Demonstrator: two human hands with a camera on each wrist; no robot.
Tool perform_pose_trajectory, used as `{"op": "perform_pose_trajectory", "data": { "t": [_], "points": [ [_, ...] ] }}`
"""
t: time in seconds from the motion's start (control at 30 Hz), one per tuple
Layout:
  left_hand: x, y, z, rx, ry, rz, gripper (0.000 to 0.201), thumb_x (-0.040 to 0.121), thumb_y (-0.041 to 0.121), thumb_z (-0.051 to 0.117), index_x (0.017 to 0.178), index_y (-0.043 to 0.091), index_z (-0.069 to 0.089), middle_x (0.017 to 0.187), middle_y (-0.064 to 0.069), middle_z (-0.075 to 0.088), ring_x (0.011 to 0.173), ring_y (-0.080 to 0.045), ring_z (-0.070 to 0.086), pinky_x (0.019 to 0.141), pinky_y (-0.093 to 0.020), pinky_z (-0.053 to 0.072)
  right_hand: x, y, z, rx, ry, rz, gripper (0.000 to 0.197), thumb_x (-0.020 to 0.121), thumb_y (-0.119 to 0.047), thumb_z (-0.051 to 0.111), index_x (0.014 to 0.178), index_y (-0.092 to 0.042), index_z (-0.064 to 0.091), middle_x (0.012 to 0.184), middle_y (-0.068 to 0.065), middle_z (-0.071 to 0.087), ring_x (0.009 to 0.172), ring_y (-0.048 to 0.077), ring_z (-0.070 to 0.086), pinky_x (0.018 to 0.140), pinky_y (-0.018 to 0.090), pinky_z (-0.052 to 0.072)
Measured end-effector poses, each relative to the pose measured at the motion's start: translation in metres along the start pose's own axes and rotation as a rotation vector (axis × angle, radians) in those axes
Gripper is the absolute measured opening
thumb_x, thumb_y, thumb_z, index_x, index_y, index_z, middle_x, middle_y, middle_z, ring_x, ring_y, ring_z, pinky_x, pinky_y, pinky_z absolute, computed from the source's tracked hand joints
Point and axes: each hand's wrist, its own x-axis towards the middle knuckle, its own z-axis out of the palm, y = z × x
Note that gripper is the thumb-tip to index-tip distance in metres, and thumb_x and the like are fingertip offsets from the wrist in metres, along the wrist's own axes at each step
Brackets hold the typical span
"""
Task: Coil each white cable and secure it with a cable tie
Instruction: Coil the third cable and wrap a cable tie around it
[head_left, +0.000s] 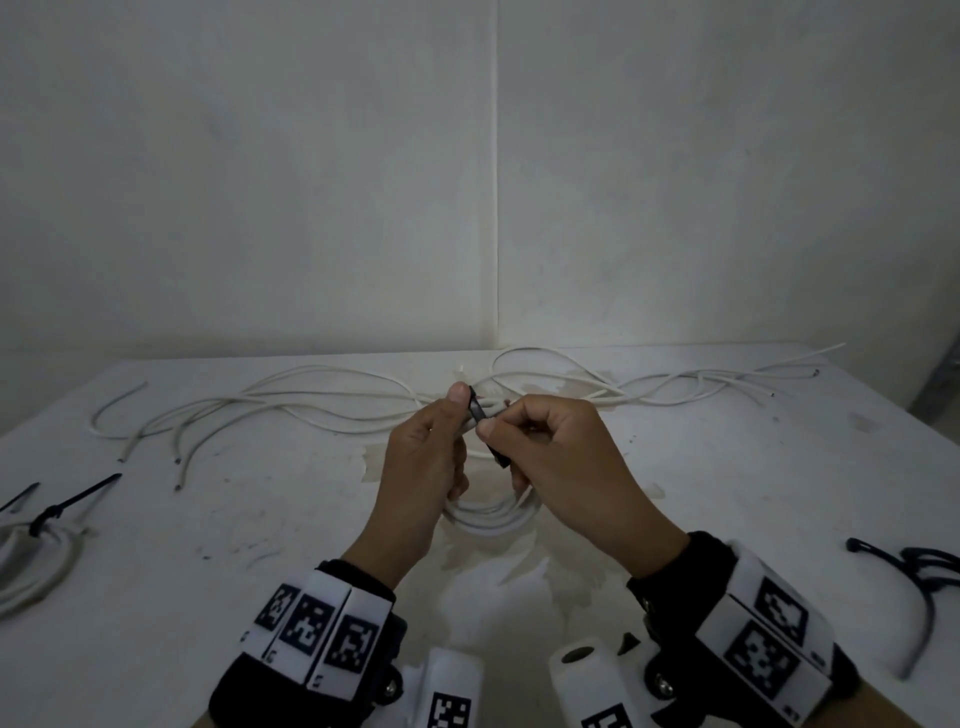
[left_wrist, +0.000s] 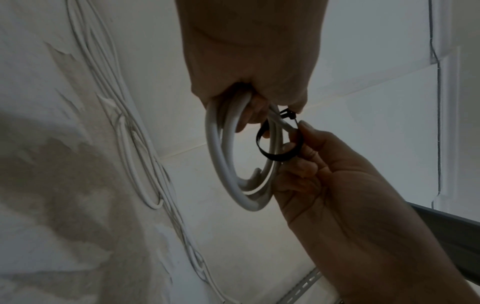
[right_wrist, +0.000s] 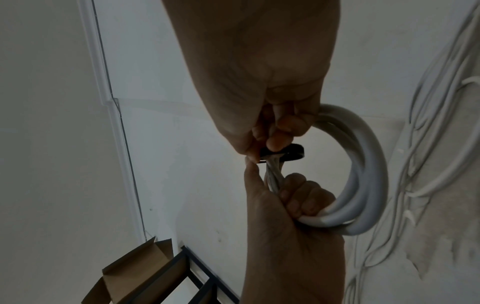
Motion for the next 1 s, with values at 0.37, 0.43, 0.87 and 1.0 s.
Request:
{"op": "perform_pose_trajectory", "data": {
  "t": [0.37, 0.43, 0.87, 1.0],
  "points": [
    [0.002, 0.006, -0.007, 0.072, 0.069, 0.071, 0.04, 0.094, 0.032, 0.046, 0.058, 0.027, 0.062, 0.042, 0.009, 0.036, 0.038, -0.005, 0.032, 0.04, -0.019, 0.031, -0.001, 0.0, 0.014, -0.1, 0.024, -0.109, 0.009, 0.086, -0.019, 0.063, 0.081, -0.012, 0.066, 0.068, -0.001, 0.062, 0.057, 0.006, 0.059, 0.054, 0.012, 0.043],
    [0.002, 0.007, -0.008, 0.071, 0.09, 0.081, 0.034, 0.093, 0.033, 0.047, 0.066, 0.02, 0.063, 0.041, 0.01, 0.036, 0.038, -0.005, 0.032, 0.04, -0.019, 0.031, -0.003, 0.002, 0.015, -0.128, 0.034, -0.154, 0.01, 0.086, -0.012, 0.061, 0.081, -0.006, 0.066, 0.066, -0.006, 0.057, 0.059, 0.005, 0.059, 0.054, 0.009, 0.042],
    [0.003, 0.011, -0.005, 0.102, 0.087, 0.108, 0.052, 0.093, 0.029, 0.048, 0.042, 0.029, 0.057, 0.036, 0.009, 0.034, 0.035, -0.004, 0.031, 0.037, -0.017, 0.029, -0.001, -0.002, 0.015, -0.008, 0.137, -0.127, 0.01, 0.082, -0.02, 0.067, 0.073, -0.018, 0.064, 0.056, -0.008, 0.061, 0.045, 0.006, 0.057, 0.047, 0.015, 0.044],
    [0.003, 0.009, -0.009, 0.157, 0.081, 0.134, 0.039, 0.092, 0.027, 0.052, 0.054, 0.029, 0.062, 0.035, 0.009, 0.037, 0.033, -0.004, 0.031, 0.036, -0.016, 0.029, 0.008, -0.007, -0.001, -0.081, 0.22, -0.185, 0.005, 0.084, -0.028, 0.063, 0.081, -0.024, 0.063, 0.081, -0.003, 0.064, 0.06, 0.006, 0.053, 0.056, 0.011, 0.042]
  ]
}}
